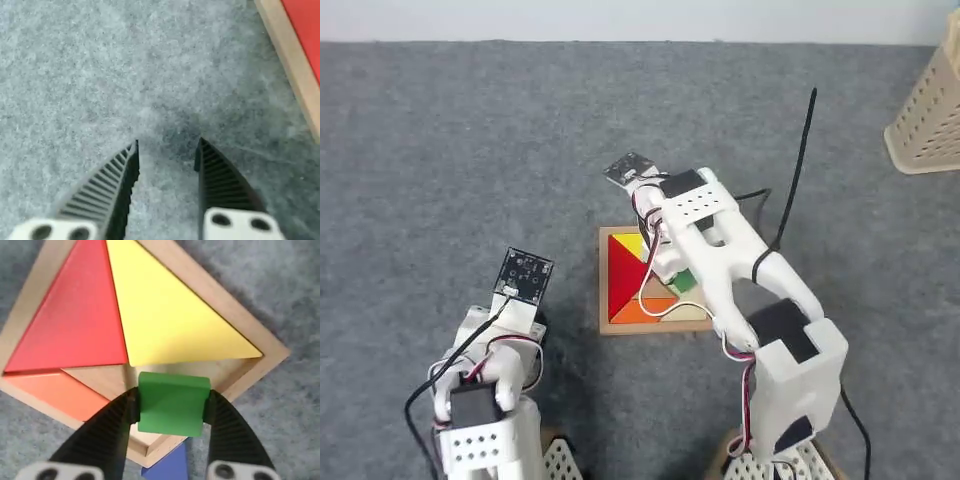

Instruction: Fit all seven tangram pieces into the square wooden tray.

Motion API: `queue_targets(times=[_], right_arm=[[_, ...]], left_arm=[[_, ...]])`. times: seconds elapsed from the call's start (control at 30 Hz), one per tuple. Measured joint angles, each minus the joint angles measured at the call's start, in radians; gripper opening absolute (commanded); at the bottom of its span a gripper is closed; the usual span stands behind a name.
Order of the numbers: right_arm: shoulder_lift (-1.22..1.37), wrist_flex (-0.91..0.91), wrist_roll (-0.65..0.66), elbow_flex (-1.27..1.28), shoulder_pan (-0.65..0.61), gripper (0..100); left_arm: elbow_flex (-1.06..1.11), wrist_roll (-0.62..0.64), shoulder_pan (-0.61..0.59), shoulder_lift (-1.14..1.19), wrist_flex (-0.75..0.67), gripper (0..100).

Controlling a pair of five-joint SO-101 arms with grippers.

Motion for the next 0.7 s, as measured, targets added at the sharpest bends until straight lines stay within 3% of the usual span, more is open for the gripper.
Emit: queue_targets(times=[0.4,0.7], right_arm=[[0.0,0.0,0.0,0.0,-0.002,20.5],[0.0,0.0,0.0,0.0,0.0,12.0]], left_arm=[[0.0,0.0,0.0,0.0,0.0,18],[0.0,0.0,0.0,0.0,0.0,18]])
